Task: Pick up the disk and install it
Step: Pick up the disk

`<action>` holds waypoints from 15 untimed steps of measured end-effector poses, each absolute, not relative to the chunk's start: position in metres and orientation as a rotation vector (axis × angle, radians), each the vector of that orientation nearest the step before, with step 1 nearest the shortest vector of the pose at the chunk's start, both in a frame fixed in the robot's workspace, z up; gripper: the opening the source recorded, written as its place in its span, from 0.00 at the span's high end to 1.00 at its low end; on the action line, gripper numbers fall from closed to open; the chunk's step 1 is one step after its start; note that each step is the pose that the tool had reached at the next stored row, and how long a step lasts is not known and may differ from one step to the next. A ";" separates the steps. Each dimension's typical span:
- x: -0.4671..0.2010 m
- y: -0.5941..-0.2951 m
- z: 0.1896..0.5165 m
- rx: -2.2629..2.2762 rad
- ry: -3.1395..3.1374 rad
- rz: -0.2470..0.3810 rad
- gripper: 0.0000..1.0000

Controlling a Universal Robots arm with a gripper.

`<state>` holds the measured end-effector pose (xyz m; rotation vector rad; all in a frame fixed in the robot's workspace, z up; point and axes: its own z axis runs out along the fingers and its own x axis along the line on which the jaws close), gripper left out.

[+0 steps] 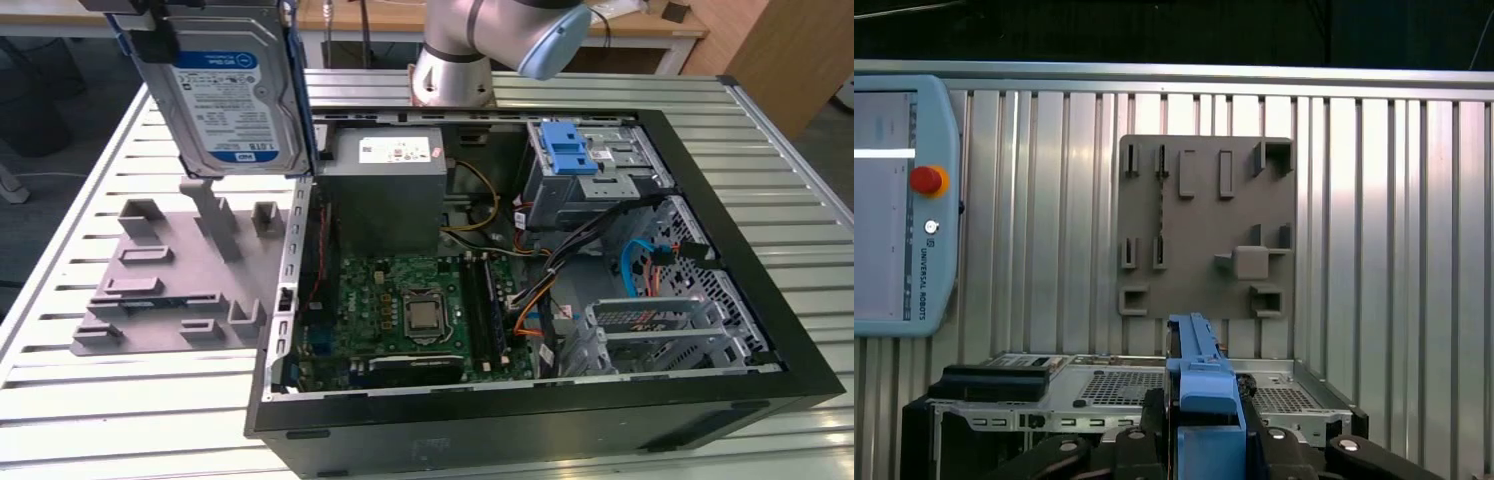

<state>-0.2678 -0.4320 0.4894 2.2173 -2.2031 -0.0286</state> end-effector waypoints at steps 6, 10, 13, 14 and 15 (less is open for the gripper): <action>-0.252 -0.432 0.489 2.217 -2.203 -0.028 0.64; -0.242 -0.433 0.489 2.217 -2.203 -0.028 0.64; -0.234 -0.433 0.489 2.217 -2.203 -0.028 0.64; -0.232 -0.433 0.489 2.217 -2.203 -0.028 0.64; -0.230 -0.434 0.489 2.217 -2.203 -0.028 0.64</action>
